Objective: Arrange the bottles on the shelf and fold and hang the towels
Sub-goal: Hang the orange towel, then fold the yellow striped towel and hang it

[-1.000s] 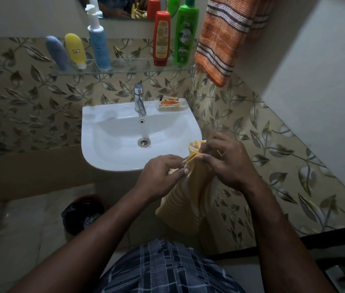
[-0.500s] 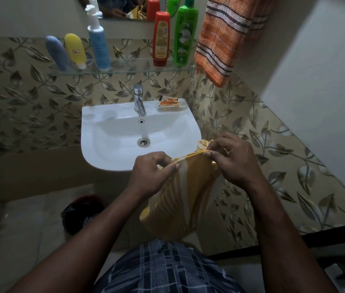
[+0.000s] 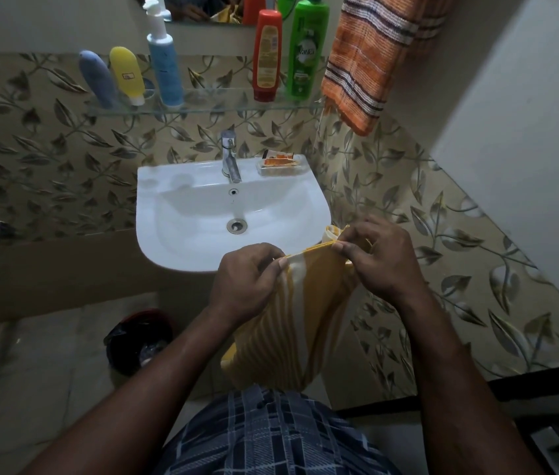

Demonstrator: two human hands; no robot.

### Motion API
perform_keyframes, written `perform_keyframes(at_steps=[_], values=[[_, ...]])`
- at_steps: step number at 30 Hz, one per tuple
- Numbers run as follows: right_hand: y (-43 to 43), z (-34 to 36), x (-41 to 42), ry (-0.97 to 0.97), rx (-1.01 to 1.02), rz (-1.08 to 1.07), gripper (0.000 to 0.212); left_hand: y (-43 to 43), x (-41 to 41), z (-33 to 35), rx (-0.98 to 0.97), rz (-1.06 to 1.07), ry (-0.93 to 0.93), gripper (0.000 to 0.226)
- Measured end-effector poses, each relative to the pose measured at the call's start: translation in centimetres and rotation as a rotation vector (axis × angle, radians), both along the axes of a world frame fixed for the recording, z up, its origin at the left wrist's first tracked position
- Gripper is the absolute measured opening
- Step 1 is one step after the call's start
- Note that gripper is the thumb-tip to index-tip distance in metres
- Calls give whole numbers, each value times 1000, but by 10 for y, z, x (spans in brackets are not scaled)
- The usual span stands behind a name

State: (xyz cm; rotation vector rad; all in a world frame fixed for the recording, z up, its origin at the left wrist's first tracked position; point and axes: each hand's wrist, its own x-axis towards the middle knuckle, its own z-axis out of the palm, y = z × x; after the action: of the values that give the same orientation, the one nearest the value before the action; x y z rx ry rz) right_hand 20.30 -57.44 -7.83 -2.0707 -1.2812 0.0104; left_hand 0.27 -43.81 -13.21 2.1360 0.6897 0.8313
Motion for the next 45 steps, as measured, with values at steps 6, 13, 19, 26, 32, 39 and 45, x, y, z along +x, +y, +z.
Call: perform_keyframes(at_steps=[6, 13, 19, 26, 32, 39, 45], values=[[11, -20, -14, -54, -90, -172, 15, -2, 3, 2, 29, -5, 73, 20], [8, -24, -32, 53, 63, 17, 34, 1, 6, 3, 65, -80, 171, 32], [17, -26, -28, 49, -95, 340, 33, 2, 3, 7, 176, -303, 201, 32], [18, -27, -22, 136, -179, 276, 26, 1, -1, 6, 101, -238, 109, 24], [14, -14, -15, 86, -30, 193, 10, 5, -16, 3, -165, -222, 101, 21], [11, -3, -13, 110, 11, 226, 10, 8, -11, -10, 60, -163, 161, 43], [8, 0, -9, 95, 0, 261, 10, 7, -6, 1, 92, -263, 435, 56]])
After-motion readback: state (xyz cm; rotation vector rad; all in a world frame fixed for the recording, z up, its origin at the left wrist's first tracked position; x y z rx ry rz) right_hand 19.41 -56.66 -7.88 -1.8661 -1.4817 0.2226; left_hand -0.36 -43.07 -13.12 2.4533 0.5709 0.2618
